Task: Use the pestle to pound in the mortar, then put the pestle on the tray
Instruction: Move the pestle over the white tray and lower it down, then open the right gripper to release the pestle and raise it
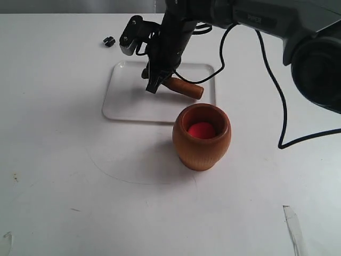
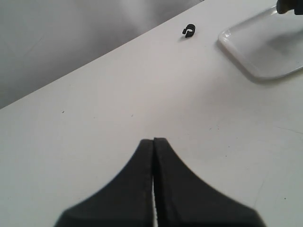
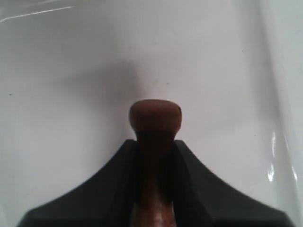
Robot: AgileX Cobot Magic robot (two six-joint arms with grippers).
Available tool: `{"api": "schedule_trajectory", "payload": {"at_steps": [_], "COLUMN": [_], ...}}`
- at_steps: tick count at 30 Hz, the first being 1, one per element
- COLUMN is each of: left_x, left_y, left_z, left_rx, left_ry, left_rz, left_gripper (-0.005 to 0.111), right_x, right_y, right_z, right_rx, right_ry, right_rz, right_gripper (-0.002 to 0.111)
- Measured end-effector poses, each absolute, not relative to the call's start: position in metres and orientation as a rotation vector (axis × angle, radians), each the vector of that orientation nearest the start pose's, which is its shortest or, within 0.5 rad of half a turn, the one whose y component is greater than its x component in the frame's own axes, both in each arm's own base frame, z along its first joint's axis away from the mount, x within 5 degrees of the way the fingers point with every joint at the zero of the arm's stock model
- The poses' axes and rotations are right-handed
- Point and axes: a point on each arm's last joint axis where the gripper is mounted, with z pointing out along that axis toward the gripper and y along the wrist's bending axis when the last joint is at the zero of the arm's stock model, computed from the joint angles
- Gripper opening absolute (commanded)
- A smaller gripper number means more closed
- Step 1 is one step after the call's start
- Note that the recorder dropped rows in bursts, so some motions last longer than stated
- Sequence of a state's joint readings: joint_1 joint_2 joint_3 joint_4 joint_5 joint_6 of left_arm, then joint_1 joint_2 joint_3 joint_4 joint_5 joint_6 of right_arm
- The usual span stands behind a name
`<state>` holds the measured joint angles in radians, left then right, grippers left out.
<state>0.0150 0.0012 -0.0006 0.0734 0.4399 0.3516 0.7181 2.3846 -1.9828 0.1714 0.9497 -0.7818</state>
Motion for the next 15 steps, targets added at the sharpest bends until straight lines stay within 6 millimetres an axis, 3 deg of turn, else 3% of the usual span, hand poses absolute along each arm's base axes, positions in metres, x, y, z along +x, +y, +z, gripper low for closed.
{"api": "schedule_trajectory", "payload": {"at_steps": [2, 5, 7, 10, 15], "left_x": [0.0508, 0.0508, 0.0508, 0.0508, 0.0508], "left_y": [0.0036, 0.0036, 0.0036, 0.0036, 0.0036], "left_z": [0.1741, 0.1741, 0.1741, 0.1741, 0.1741], "left_rx": [0.367, 0.367, 0.367, 0.367, 0.367], "left_ry": [1.901, 1.901, 1.901, 1.901, 1.901], "left_rz": [0.320, 0.320, 0.320, 0.320, 0.320], "left_gripper": [0.000, 0.000, 0.000, 0.000, 0.000], "right_x": [0.3729, 0.3735, 0.3736, 0.3740, 0.3772], "right_y": [0.3424, 0.3429, 0.3429, 0.3432, 0.3414], "right_z": [0.1468, 0.1475, 0.1475, 0.1477, 0.1510], "right_rx": [-1.834, -1.830, -1.828, -1.813, -1.738], "right_ry": [2.128, 2.121, 2.119, 2.127, 2.166], "right_rz": [0.202, 0.201, 0.200, 0.202, 0.163], "right_gripper": [0.022, 0.057, 0.068, 0.067, 0.051]}}
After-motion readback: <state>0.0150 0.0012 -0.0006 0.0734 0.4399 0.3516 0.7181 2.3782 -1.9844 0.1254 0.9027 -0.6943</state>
